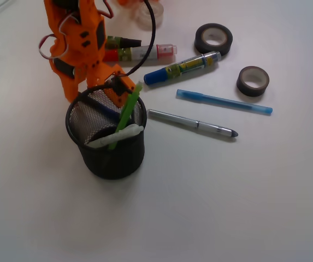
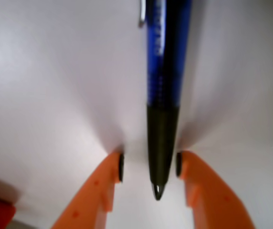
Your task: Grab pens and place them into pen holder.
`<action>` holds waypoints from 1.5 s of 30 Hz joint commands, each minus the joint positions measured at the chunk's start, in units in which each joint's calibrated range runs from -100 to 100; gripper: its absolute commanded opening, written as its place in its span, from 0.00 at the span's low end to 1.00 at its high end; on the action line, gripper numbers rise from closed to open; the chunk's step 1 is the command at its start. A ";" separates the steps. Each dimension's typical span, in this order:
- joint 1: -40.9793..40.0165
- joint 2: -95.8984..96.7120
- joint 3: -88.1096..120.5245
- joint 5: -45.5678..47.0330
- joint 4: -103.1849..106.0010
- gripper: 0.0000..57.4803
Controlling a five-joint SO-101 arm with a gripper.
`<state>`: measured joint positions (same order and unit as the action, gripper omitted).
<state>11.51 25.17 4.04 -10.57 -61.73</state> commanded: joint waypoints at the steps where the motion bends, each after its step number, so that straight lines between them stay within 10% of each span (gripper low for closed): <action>1: -0.10 0.20 -2.41 0.15 -1.09 0.08; 29: -4.96 -53.95 21.41 -13.58 -0.65 0.01; 45: -10.57 -44.17 22.77 -36.24 59.45 0.01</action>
<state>2.03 -23.17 25.34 -43.88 -19.48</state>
